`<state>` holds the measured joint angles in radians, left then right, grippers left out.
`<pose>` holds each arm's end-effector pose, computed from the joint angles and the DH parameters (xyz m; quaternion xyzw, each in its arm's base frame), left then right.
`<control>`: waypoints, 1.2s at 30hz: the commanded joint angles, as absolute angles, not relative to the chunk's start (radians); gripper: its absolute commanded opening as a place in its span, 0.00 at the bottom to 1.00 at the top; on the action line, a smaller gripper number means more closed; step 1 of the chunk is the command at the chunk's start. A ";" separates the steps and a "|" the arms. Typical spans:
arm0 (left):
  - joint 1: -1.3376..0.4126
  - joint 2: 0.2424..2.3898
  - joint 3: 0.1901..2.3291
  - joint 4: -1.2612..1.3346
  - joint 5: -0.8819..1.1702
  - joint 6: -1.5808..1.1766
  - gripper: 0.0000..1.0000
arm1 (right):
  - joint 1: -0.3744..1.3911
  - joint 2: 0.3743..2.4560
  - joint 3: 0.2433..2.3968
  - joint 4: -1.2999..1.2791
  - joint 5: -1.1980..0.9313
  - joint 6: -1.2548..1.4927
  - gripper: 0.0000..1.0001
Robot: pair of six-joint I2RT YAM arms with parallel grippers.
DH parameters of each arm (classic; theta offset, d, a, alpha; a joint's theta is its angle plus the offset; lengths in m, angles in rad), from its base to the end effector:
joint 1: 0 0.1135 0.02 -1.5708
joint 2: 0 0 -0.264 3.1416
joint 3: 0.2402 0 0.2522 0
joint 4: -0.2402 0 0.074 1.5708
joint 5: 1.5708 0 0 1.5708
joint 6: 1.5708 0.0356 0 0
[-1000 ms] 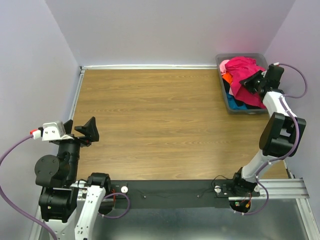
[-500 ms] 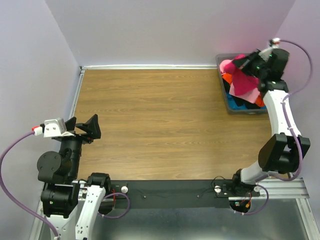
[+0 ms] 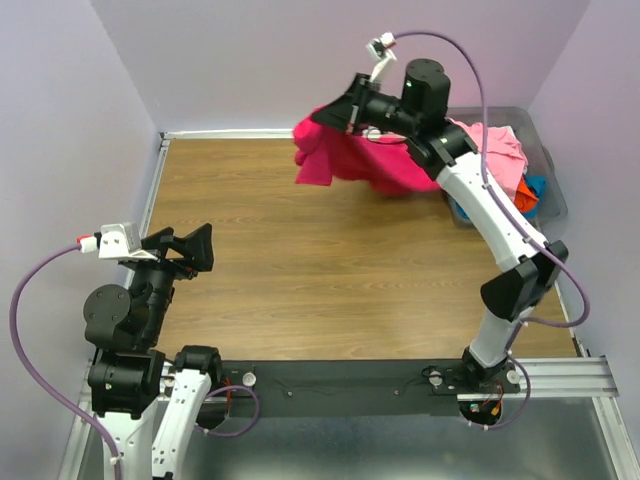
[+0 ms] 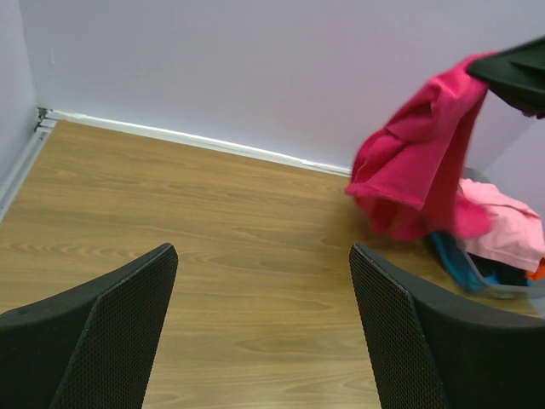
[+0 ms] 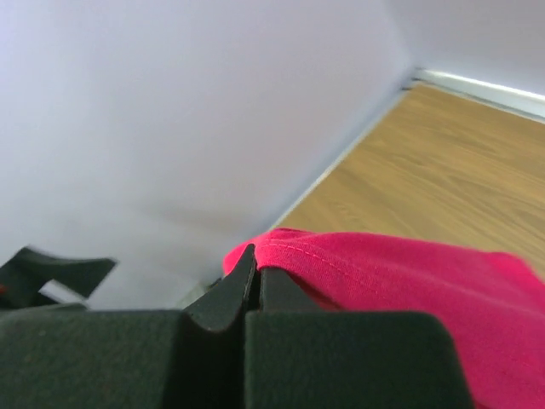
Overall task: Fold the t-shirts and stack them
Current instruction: Move the tshirt to the center of the board
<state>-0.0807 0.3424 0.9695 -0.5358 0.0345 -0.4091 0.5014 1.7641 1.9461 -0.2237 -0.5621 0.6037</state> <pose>0.0434 -0.0047 0.4045 -0.0976 0.6670 -0.1903 0.7137 0.3459 0.2112 0.4716 -0.1563 0.7023 0.5194 0.4610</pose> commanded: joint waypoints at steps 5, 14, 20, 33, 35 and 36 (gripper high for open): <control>-0.086 0.331 0.991 -0.531 0.068 -0.482 0.90 | 0.660 1.959 2.382 -0.216 -0.686 0.658 0.01; -0.086 0.304 0.936 -0.561 0.093 -0.544 0.91 | 0.661 1.679 1.902 -0.216 -0.449 0.411 0.00; -0.084 0.310 0.836 -0.551 0.143 -0.621 0.92 | 0.563 1.499 1.295 -0.216 -0.102 0.403 0.06; -0.087 0.601 0.623 -0.395 0.153 -0.747 0.95 | 0.360 1.405 0.993 -0.383 0.046 0.466 0.82; -0.087 0.679 0.600 -0.362 0.132 -0.750 0.95 | 0.374 1.388 0.974 -0.382 0.005 0.465 0.81; -0.089 0.710 0.594 -0.347 0.123 -0.752 0.94 | 0.380 1.390 0.970 -0.382 -0.024 0.462 0.79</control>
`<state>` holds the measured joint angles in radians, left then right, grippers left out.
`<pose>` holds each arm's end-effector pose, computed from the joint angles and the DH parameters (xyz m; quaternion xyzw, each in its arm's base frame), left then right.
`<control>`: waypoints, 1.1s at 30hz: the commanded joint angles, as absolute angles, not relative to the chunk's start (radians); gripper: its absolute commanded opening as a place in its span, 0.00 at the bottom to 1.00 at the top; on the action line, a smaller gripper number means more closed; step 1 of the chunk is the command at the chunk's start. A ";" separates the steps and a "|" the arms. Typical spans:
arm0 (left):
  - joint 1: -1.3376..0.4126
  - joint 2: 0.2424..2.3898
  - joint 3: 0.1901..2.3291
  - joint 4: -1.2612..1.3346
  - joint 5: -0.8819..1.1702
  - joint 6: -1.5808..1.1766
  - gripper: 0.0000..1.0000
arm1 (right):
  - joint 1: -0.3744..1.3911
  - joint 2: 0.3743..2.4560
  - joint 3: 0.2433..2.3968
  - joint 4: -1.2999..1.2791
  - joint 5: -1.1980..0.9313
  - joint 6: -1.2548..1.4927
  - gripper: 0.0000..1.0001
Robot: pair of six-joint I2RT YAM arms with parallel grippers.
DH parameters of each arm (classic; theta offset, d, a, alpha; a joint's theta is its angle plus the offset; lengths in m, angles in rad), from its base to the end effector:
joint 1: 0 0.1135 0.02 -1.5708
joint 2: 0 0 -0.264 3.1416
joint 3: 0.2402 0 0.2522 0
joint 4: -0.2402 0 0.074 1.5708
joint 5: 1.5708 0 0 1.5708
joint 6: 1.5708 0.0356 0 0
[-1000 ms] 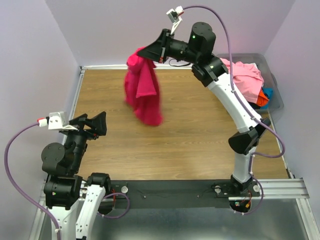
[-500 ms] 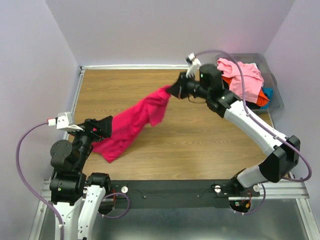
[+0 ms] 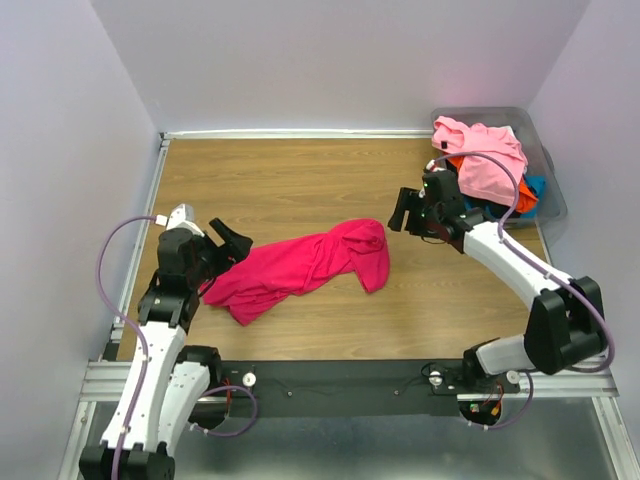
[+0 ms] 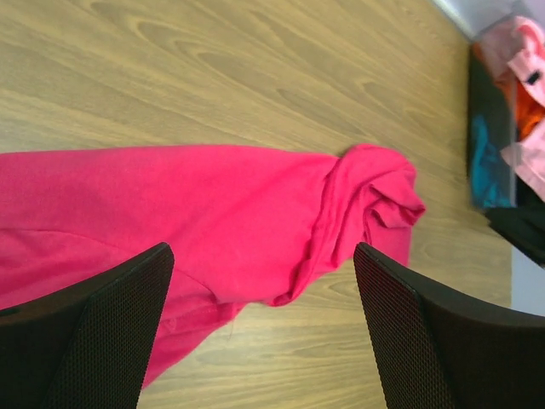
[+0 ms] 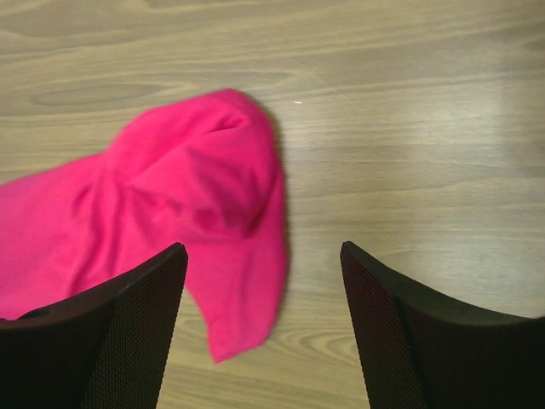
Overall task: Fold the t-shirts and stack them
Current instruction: Move the tshirt to the center of the board, then flatten the tshirt out
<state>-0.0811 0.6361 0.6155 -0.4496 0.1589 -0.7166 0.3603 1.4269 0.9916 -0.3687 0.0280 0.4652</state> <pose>0.1501 -0.0179 0.2758 -0.2260 0.8201 -0.2648 0.4541 0.2863 0.1068 0.2470 0.0539 0.9258 0.1381 0.3478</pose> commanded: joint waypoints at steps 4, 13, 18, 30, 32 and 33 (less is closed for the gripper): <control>-0.089 0.857 0.561 -0.233 0.092 -0.764 0.81 | 0.411 1.434 0.954 -0.382 -0.141 0.449 0.65; -0.089 1.291 0.600 -0.005 0.017 -0.703 0.72 | 0.514 1.650 0.977 -0.341 -0.226 0.463 0.54; -0.078 1.544 0.715 0.048 0.049 -0.658 0.71 | 0.520 1.753 1.008 -0.330 -0.119 0.495 0.49; -0.066 1.939 1.185 0.002 0.124 -0.617 0.71 | 0.341 1.905 1.061 -0.333 0.129 0.572 0.47; -0.066 1.989 1.291 -0.034 0.143 -0.609 0.71 | 0.305 1.939 1.118 -0.336 0.112 0.571 0.49; -0.067 1.993 1.314 -0.053 0.146 -0.611 0.71 | 0.304 1.947 1.167 -0.351 0.112 0.555 0.53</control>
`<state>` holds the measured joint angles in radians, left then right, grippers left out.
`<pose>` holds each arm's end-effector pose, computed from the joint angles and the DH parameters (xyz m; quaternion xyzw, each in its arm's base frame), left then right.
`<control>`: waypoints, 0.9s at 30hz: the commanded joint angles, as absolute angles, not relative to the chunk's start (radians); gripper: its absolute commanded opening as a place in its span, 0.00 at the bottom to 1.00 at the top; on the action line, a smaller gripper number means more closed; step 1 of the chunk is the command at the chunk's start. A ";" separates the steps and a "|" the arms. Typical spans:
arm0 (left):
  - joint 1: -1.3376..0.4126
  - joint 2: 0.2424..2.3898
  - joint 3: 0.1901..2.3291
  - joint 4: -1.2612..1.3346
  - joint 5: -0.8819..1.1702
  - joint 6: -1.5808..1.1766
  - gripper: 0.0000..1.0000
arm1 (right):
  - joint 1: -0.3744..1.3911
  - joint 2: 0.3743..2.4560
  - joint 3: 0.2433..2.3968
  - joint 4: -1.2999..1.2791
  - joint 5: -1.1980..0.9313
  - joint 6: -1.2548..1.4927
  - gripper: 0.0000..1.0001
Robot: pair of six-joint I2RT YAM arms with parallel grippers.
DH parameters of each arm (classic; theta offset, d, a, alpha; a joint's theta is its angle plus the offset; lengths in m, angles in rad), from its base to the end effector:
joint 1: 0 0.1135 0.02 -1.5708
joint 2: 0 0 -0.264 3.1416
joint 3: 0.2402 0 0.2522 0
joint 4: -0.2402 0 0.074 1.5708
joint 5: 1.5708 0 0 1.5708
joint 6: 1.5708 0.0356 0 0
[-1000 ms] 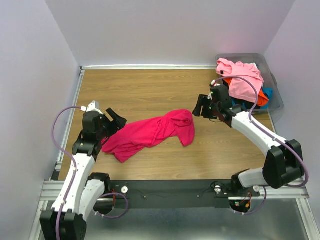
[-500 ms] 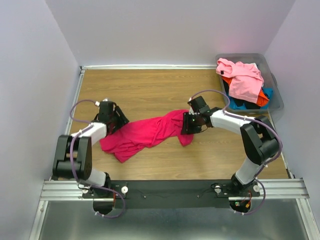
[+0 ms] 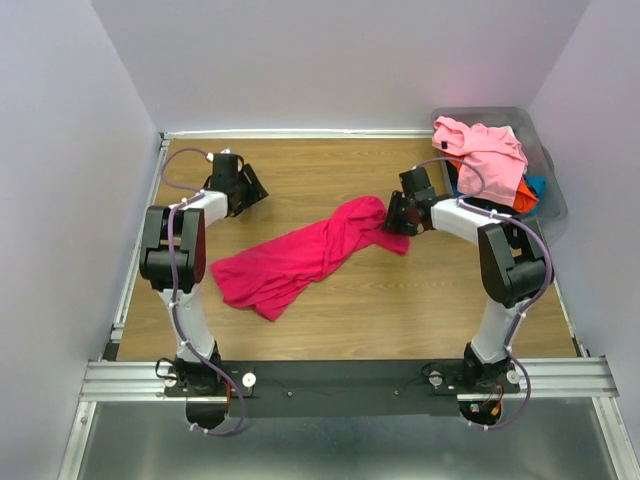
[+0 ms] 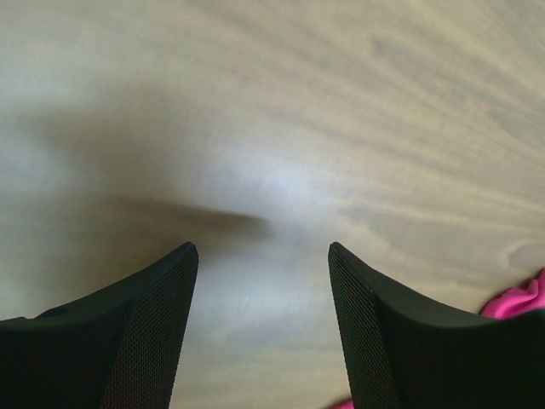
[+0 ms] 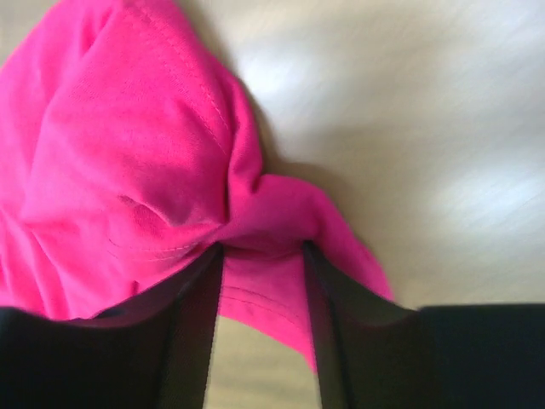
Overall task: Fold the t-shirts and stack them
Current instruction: Flatten the tshirt out
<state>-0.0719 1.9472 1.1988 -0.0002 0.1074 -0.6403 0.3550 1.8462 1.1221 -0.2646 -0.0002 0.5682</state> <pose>0.4162 -0.0338 0.1618 -0.2361 0.8847 -0.1852 0.3569 0.3519 0.1305 0.1587 0.1019 0.9525 0.1279 0.2569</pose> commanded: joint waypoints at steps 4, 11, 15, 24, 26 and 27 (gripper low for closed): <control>-0.081 1.875 1.301 -0.113 0.079 -0.588 0.78 | 0.307 1.942 1.245 -0.390 0.022 0.505 0.63; -0.136 1.485 0.950 -0.300 -0.101 -0.638 0.84 | 0.412 1.846 1.226 -0.442 0.040 0.428 0.70; -0.222 1.422 0.873 -0.403 -0.048 -0.646 0.84 | 0.465 1.803 1.169 -0.449 0.064 0.413 0.72; -0.262 1.578 0.851 -0.364 0.060 -0.624 0.59 | 0.480 1.818 1.100 -0.446 0.061 0.434 0.72; -0.262 1.632 0.865 -0.338 0.058 -0.618 0.51 | 0.479 1.835 1.095 -0.446 0.058 0.425 0.72; -0.261 1.650 0.874 -0.325 0.048 -0.617 0.50 | 0.480 1.839 1.092 -0.446 0.063 0.425 0.72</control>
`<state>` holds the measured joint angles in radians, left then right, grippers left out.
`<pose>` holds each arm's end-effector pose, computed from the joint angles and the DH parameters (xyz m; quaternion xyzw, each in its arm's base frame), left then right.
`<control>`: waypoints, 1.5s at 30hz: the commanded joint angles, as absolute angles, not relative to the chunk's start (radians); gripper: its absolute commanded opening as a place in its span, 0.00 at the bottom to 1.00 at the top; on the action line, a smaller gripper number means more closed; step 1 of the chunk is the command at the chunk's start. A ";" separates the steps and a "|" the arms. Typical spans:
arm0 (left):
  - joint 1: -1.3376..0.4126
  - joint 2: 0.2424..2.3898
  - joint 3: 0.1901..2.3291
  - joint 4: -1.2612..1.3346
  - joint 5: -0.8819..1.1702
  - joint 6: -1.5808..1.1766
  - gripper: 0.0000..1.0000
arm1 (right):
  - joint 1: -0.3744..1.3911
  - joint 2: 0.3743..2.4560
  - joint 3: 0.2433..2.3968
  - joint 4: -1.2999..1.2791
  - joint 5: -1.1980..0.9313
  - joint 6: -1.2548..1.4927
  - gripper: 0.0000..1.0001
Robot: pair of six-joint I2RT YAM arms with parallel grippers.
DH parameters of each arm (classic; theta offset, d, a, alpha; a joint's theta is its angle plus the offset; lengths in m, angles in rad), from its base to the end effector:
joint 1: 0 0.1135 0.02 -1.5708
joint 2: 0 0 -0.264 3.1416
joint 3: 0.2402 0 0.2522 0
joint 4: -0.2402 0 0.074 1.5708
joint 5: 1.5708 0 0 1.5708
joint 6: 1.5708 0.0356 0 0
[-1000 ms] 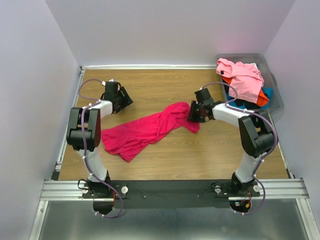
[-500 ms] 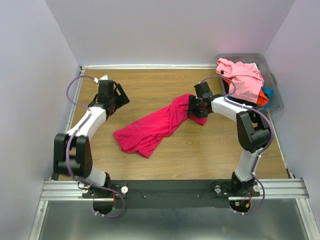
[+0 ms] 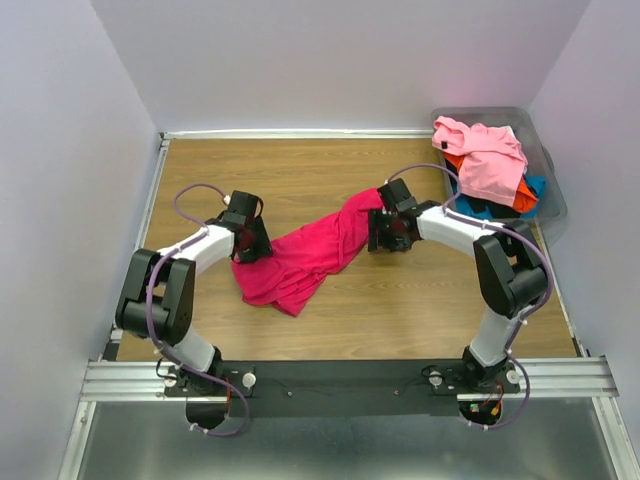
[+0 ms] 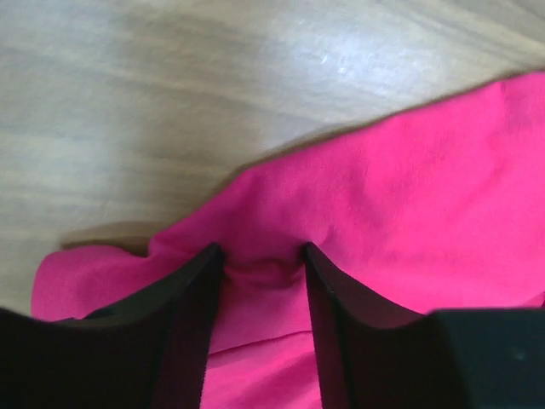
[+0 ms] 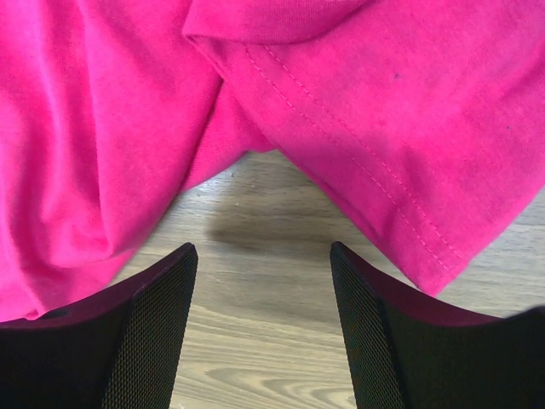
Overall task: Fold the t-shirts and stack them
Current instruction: Flatten the tshirt out
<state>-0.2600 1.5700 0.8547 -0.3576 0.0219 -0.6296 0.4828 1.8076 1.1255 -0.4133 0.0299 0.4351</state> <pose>0.2862 -0.0770 0.1659 -0.1754 0.9531 -0.1156 0.2178 0.3194 0.1662 0.1648 -0.0196 0.9716 0.0913 0.2175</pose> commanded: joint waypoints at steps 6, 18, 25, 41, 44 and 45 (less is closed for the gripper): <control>-0.189 1.788 1.027 -0.308 -0.047 -0.574 0.47 | 0.476 1.833 1.074 -0.437 0.113 0.425 0.71; -0.167 1.948 1.447 -0.282 -0.106 -0.460 0.76 | 0.400 1.836 1.175 -0.439 0.114 0.388 0.71; -0.164 1.602 1.114 -0.356 -0.215 -0.615 0.79 | 0.400 1.766 1.140 -0.445 0.060 0.396 0.71; -0.152 1.308 0.687 -0.430 -0.233 -0.764 0.51 | 0.400 1.733 1.097 -0.446 0.008 0.410 0.71; -0.153 1.351 0.706 -0.402 -0.232 -0.739 0.53 | 0.400 1.733 1.092 -0.446 0.008 0.407 0.71; -0.153 1.359 0.716 -0.393 -0.230 -0.730 0.56 | 0.400 1.730 1.085 -0.446 0.006 0.403 0.72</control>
<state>-0.1581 1.3201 0.6922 -0.4404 -0.1982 -0.7464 0.3981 1.7424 1.1061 -0.4286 0.0273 0.4000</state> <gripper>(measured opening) 0.534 0.713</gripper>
